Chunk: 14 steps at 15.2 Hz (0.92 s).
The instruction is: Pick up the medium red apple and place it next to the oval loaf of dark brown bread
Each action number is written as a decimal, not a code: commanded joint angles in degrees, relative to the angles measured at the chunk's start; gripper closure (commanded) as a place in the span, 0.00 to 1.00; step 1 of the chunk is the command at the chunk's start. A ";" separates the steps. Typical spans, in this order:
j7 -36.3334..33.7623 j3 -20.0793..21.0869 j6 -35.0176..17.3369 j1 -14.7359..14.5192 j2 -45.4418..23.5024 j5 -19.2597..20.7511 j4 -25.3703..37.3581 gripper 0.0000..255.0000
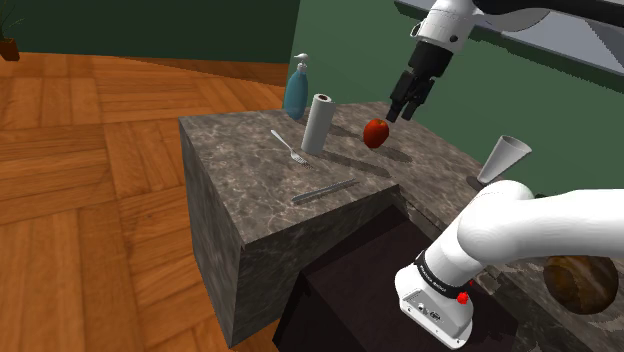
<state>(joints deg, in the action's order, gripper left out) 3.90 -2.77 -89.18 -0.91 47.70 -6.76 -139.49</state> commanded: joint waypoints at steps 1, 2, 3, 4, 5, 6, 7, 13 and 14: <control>0.00 0.00 0.00 0.00 0.00 0.00 0.00 0.00; 1.14 -0.94 -1.12 0.43 -0.89 0.91 -0.17 0.00; 2.27 -1.87 -2.25 0.86 -1.84 1.78 -0.27 0.00; 3.38 -2.80 -3.39 1.29 -2.86 2.62 -0.30 0.00; 4.48 -3.74 -4.55 1.69 -3.93 3.43 -0.27 0.00; 5.57 -4.67 -5.72 2.08 -5.07 4.20 -0.18 0.00; 6.65 -5.60 -6.89 2.46 -6.27 4.93 -0.01 0.00; 12.96 -11.16 -13.82 4.29 -14.54 8.27 2.37 0.00; 14.01 -12.08 -14.93 4.52 -16.08 8.63 3.00 0.00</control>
<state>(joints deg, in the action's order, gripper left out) 16.77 -13.87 -102.99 3.38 33.39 1.44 -137.41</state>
